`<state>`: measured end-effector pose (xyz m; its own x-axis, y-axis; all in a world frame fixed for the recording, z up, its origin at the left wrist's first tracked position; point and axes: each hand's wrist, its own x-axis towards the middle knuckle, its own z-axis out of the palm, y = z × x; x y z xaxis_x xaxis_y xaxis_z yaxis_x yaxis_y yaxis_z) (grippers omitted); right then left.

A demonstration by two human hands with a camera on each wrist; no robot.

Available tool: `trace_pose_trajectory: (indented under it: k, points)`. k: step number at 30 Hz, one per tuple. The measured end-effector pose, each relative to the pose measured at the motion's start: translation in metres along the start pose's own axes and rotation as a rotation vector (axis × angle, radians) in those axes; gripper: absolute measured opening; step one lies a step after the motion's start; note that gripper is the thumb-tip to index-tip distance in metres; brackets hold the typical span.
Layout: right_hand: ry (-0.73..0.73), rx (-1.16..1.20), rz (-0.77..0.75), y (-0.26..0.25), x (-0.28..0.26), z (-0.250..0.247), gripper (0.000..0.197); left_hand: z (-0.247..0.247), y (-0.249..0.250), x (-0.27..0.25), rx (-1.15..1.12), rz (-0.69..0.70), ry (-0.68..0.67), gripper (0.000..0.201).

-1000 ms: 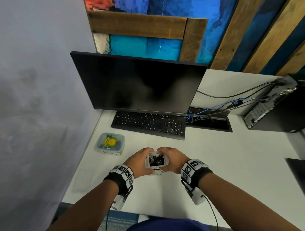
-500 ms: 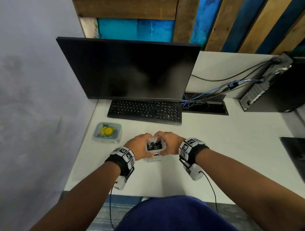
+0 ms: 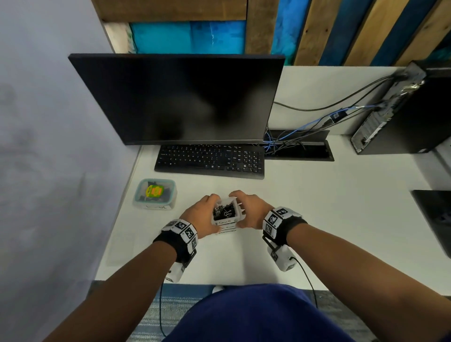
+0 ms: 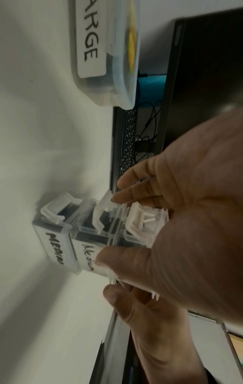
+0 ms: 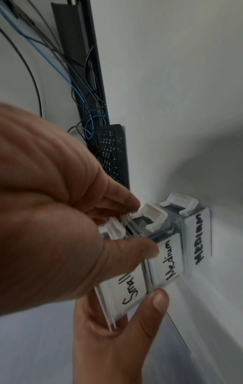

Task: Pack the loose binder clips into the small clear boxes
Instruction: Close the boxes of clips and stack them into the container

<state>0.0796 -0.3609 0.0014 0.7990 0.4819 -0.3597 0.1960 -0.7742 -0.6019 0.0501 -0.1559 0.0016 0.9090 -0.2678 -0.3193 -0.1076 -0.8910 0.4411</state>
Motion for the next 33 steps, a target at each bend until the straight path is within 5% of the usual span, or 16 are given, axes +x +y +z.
trace_pose_trajectory:
  k: [22,33]
  points:
    - [0.038,0.181,0.029,0.028,0.002,0.032,0.076,-0.007,-0.003,-0.001,-0.077,-0.042,0.002,0.06]
    - [0.019,0.162,-0.014,0.031,0.001,0.027,0.067,-0.008,0.014,0.007,0.097,-0.012,-0.027,0.056]
